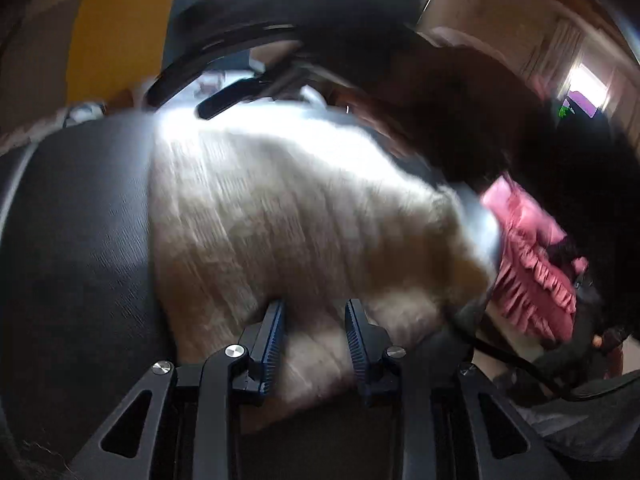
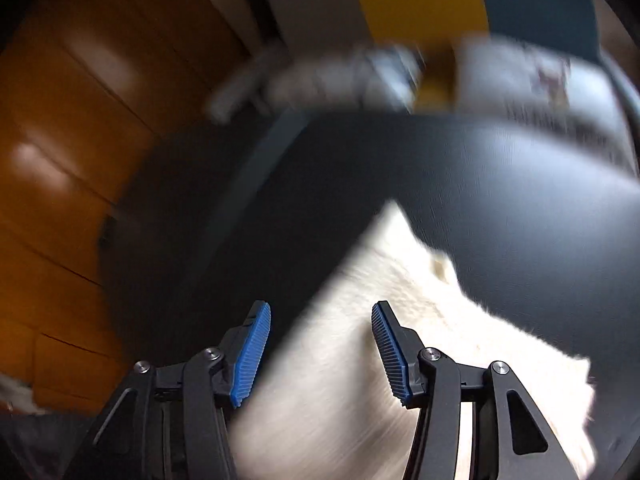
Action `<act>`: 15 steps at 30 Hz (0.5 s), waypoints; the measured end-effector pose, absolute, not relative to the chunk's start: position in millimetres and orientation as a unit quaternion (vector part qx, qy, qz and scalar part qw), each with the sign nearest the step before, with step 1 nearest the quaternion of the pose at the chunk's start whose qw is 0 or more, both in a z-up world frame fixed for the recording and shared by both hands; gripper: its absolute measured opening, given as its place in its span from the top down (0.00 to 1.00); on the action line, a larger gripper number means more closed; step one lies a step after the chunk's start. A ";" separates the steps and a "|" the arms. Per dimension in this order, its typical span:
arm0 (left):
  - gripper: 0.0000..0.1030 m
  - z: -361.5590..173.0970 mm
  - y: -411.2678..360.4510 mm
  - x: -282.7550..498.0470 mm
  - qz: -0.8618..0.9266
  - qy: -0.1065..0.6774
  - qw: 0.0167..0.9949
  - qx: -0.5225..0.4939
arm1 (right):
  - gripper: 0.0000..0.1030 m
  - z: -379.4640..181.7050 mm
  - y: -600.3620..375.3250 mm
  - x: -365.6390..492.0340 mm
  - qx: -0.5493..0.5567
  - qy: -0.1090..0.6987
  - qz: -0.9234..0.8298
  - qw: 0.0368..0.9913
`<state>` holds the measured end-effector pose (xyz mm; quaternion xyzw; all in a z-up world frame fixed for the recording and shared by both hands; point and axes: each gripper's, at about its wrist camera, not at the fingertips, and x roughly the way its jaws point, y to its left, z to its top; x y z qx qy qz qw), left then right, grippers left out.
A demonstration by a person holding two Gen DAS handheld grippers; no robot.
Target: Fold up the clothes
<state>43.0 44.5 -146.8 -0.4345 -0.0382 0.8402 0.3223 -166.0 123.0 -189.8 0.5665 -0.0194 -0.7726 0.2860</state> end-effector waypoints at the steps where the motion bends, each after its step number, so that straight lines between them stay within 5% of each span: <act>1: 0.71 -148.7 43.7 42.4 0.841 -0.044 0.319 -0.435 | 0.47 -198.4 125.5 -167.2 0.561 -0.023 -0.777 0.285; 9: 0.70 -136.6 37.4 30.7 0.834 -0.095 0.313 -0.445 | 0.45 -212.3 144.6 -153.2 0.517 -0.047 -0.810 0.273; 11: 0.70 -123.4 24.2 32.6 0.839 -0.118 0.309 -0.431 | 0.40 -198.0 154.2 -141.4 0.499 -0.061 -0.822 0.267; 15: 0.61 -93.3 -16.0 34.7 0.862 -0.156 0.285 -0.389 | 0.13 -169.7 200.4 -95.1 0.460 -0.130 -0.840 0.256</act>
